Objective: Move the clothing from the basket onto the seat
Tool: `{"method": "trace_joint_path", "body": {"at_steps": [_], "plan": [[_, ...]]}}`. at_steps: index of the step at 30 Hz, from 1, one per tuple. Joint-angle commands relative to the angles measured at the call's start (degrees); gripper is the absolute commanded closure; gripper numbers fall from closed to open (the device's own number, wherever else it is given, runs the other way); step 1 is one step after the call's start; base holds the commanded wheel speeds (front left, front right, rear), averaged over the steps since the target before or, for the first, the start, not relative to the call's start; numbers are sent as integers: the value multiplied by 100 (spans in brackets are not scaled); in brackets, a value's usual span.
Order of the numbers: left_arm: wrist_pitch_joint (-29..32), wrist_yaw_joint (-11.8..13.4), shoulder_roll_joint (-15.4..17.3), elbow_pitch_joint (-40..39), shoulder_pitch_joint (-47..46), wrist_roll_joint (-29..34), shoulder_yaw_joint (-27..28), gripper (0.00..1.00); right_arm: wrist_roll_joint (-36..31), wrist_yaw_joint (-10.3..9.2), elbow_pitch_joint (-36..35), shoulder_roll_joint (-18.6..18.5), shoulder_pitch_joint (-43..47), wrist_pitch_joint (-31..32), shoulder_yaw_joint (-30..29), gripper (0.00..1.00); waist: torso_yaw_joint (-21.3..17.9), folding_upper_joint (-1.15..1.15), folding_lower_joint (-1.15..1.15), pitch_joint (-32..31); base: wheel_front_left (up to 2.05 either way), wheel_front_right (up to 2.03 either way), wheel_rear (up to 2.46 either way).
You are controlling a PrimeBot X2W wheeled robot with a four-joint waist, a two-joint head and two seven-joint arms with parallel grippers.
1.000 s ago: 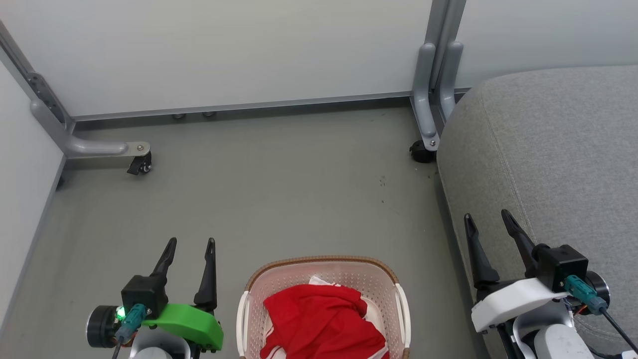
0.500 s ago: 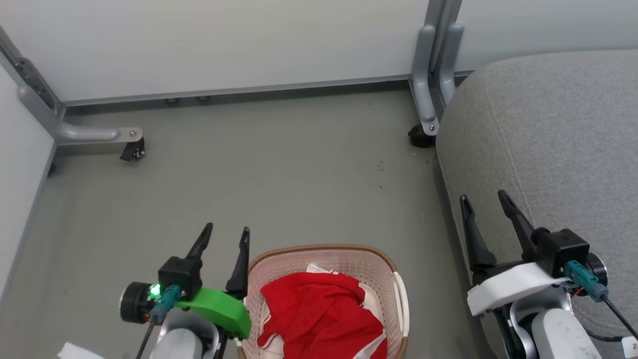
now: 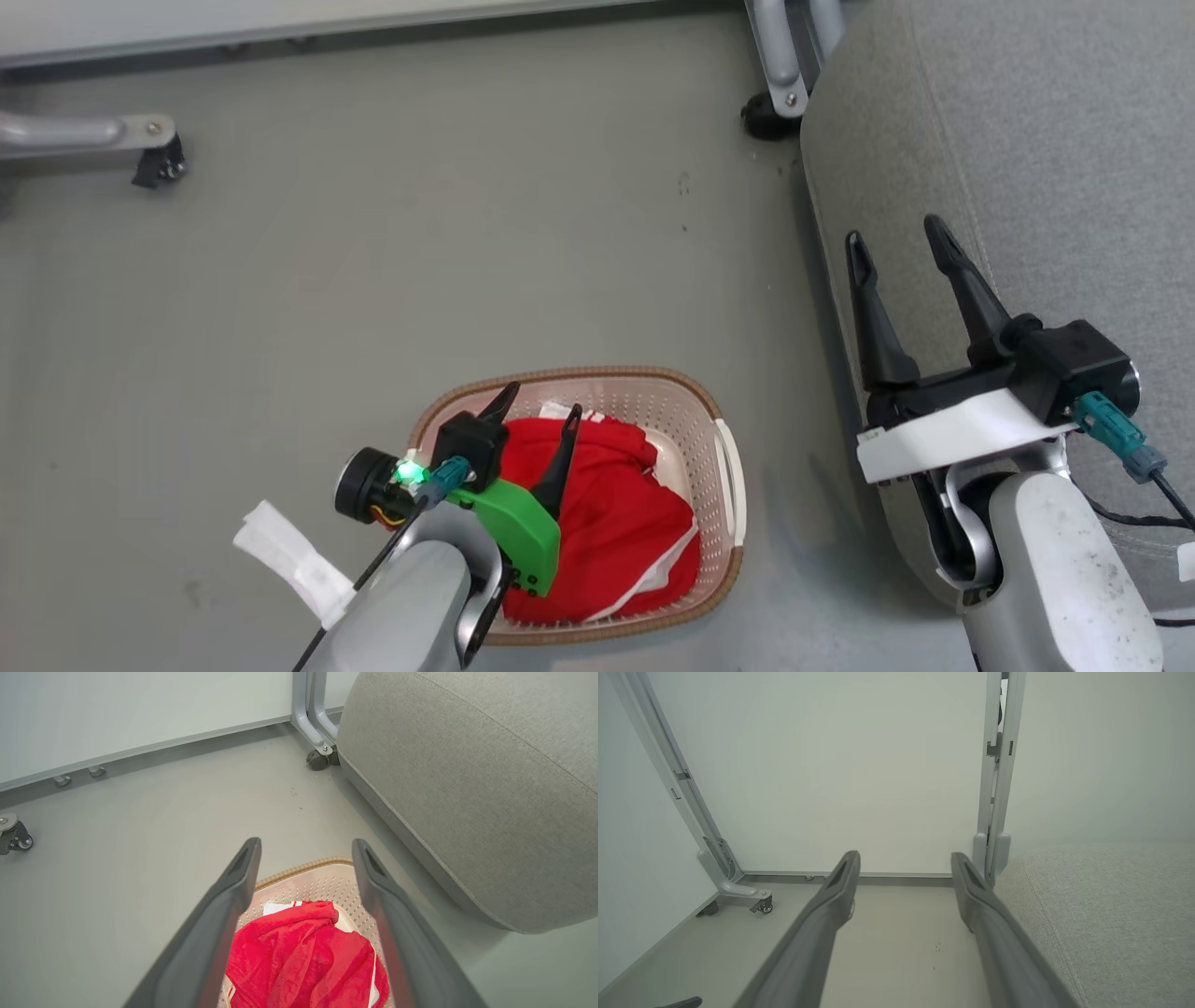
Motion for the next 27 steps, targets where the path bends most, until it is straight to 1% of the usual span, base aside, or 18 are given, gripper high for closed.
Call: {"method": "trace_joint_path", "body": {"at_steps": [1, 6, 13, 20, 27], "plan": [[4, 39, 33, 125, -258, -110, -168, 0, 19, 0, -68, -26, -160, -16, 8, 0, -303, 0, 0, 832, 0, 0, 0], [164, 68, 34, 596, -708, -599, -917, 0, 54, 0, -207, -26, -441, -103, 48, 0, -462, 0, 0, 1426, 0, 0, 0], [564, 171, 36, 1050, -1180, -1249, -1593, 0, 75, 0, -379, -25, -747, -187, 121, 0, -640, 0, 0, 2129, 0, 0, 0], [708, 364, 34, 1615, -1734, -1563, -1873, 0, 108, 0, -654, -21, -1070, -224, 220, 0, -810, 0, 0, 2899, 0, 0, 0], [859, 411, 37, 2314, -2232, -1722, -1980, 0, 155, 0, -845, -6, -1269, -317, 328, 0, -969, 0, 0, 3526, 0, 0, 0]]}}
